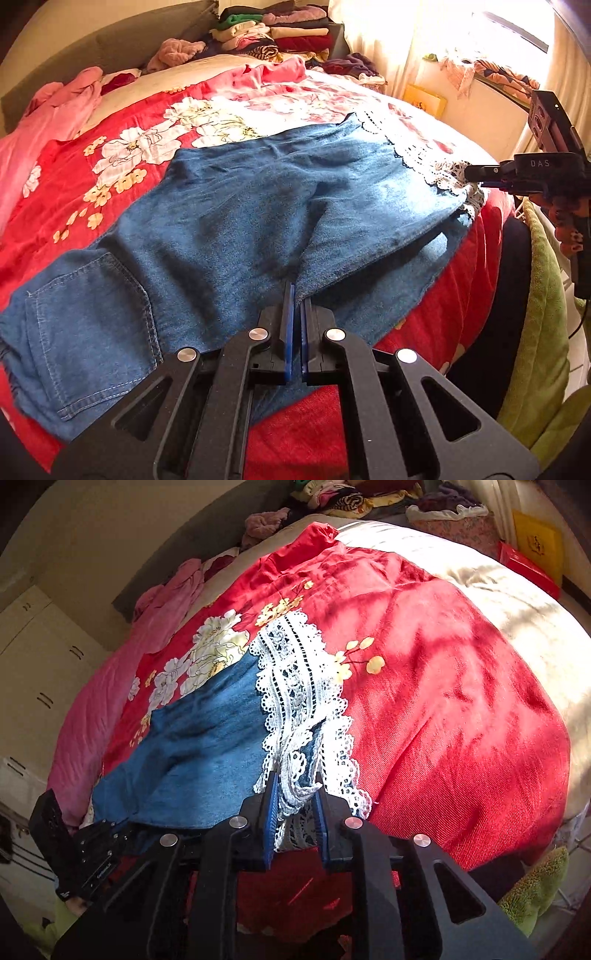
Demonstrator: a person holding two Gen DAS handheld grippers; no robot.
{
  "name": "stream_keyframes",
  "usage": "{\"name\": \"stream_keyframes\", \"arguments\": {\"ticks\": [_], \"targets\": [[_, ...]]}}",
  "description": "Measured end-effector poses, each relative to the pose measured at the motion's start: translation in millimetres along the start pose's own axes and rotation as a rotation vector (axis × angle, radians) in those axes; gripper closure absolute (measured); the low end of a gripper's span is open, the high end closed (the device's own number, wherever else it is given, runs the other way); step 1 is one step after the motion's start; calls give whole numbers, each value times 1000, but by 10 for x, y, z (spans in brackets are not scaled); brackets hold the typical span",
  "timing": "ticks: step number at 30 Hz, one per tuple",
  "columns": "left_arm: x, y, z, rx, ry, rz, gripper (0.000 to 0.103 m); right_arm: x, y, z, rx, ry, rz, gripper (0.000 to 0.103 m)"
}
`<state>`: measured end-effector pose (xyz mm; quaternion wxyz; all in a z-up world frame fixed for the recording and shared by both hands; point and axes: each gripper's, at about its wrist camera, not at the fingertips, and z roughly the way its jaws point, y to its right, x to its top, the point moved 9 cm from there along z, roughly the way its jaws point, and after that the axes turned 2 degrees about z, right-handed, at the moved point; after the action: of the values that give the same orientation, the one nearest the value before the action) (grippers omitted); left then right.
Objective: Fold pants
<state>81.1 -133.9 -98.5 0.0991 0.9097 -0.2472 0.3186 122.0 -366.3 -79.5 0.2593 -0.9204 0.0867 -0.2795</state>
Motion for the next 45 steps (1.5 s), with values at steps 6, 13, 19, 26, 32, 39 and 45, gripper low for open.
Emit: {"name": "stream_keyframes", "arguments": {"ticks": [6,13,19,26,32,39,45], "targets": [[-67,123,-114,-25,1,42,103,-41,-6,-165,-42,22,-61,91],[-217,256,12,-38,-50,79,103,-133,152,-82,-158,-9,-90,82],[-226,236,22,-45,-53,66,103,37,-76,-469,-231,142,-227,72],[-281,259,13,-48,-65,63,103,-262,-858,104,-77,-1,-443,70],[-367,145,-201,-41,-40,21,86,-521,-454,612,-172,-166,-408,70],[-274,-495,-641,118,48,-89,60,-463,-511,466,-117,-130,-391,69],[-446,-1388,-788,373,3,-246,32,-318,-541,333,-115,-79,-389,58]]}}
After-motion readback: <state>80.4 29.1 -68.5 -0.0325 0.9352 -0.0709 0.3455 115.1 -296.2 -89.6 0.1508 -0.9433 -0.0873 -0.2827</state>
